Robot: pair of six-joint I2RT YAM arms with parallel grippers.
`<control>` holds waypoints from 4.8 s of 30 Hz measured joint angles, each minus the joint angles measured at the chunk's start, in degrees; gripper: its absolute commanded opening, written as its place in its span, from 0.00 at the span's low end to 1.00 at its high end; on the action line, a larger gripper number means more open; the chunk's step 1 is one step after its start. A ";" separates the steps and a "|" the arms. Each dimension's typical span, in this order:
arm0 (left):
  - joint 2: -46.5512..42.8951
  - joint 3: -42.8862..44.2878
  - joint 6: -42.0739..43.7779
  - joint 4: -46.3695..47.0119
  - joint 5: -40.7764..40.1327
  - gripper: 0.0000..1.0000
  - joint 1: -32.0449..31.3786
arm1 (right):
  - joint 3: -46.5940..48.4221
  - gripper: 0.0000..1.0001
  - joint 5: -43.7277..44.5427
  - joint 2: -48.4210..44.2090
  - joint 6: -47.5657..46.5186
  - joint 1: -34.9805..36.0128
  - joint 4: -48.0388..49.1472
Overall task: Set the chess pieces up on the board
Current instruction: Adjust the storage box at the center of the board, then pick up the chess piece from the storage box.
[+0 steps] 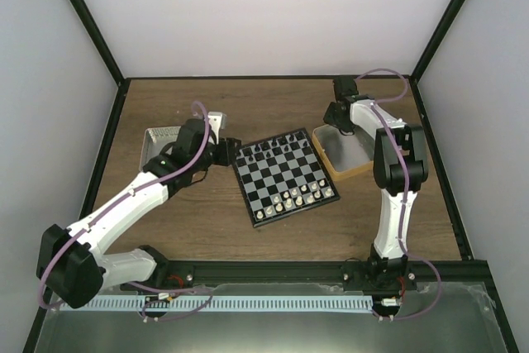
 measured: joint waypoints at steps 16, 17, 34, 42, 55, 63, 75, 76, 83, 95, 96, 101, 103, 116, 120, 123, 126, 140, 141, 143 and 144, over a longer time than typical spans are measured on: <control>-1.44 -0.83 0.20 1.29 2.21 0.55 0.72 | -5.33 0.17 -0.46 -3.48 -16.28 0.00 1.86; -1.57 -0.90 0.20 1.29 2.29 0.55 0.72 | -6.51 0.17 -1.20 -4.35 -17.42 0.00 2.03; -2.12 -1.51 0.13 1.70 3.67 0.56 0.72 | -22.38 0.34 -12.02 -15.39 -38.05 0.22 3.26; -2.12 -1.53 0.13 1.73 4.24 0.56 0.72 | -22.34 0.63 -11.04 -21.55 -31.28 0.28 2.82; -2.12 -1.53 0.11 1.75 4.26 0.56 0.72 | -9.40 0.91 4.22 -11.93 1.55 0.33 2.78; -2.12 -1.70 0.11 1.88 4.26 0.56 0.72 | -2.16 0.84 8.50 -2.89 10.80 -0.28 0.46; -2.12 -1.79 0.11 2.16 4.28 0.56 0.72 | -0.24 0.47 6.14 -0.09 7.56 -0.74 0.52; -2.12 -1.79 0.11 2.16 4.28 0.56 0.72 | -0.24 0.43 5.77 -0.09 6.88 -0.74 0.52; -2.12 -1.81 0.11 2.16 4.28 0.56 0.72 | -5.84 0.30 2.54 -3.48 0.44 -0.74 4.44; -2.14 -1.81 0.11 2.16 4.28 0.56 0.72 | -13.92 0.23 -4.92 -9.49 -14.01 -0.74 6.21; -2.14 -1.81 0.11 2.16 4.28 0.56 0.72 | -14.80 0.23 -5.86 -10.16 -15.23 -0.68 6.27; -2.14 -1.81 0.11 2.19 4.31 0.56 0.72 | -17.64 0.24 -10.47 -12.55 -19.65 -0.24 5.22; -2.16 -1.84 0.11 2.16 4.31 0.56 0.72 | -18.47 0.24 -12.02 -13.16 -20.52 -0.07 4.76; -2.34 -1.88 -0.02 2.16 4.52 0.57 0.72 | -22.53 0.55 -13.88 -19.08 -20.22 0.76 0.90; -2.82 -1.92 -0.02 2.16 4.52 0.57 0.72 | -22.86 0.55 -10.14 -24.37 -16.22 0.76 3.32; -2.93 -1.95 -0.02 2.19 4.50 0.57 0.72 | -24.04 0.55 -4.61 -28.15 -11.89 0.46 6.14; -2.97 -1.97 -0.02 2.19 4.48 0.57 0.72 | -25.31 0.55 0.79 -29.33 -7.63 -0.55 7.65; -3.04 -2.16 0.00 2.16 4.07 0.57 0.72 | -23.47 0.38 6.80 -17.22 -2.62 -10.73 8.11; -3.04 -2.16 0.00 2.16 3.96 0.57 0.72 | -22.77 0.38 6.99 -16.11 -2.56 -10.78 7.89; -3.04 -2.16 0.04 2.16 3.58 0.57 0.72 | -21.84 0.38 7.30 -14.45 -2.45 -10.71 7.91; -3.04 -2.16 0.09 2.16 3.34 0.57 0.72 | -21.44 0.38 7.67 -13.77 -2.45 -10.73 7.89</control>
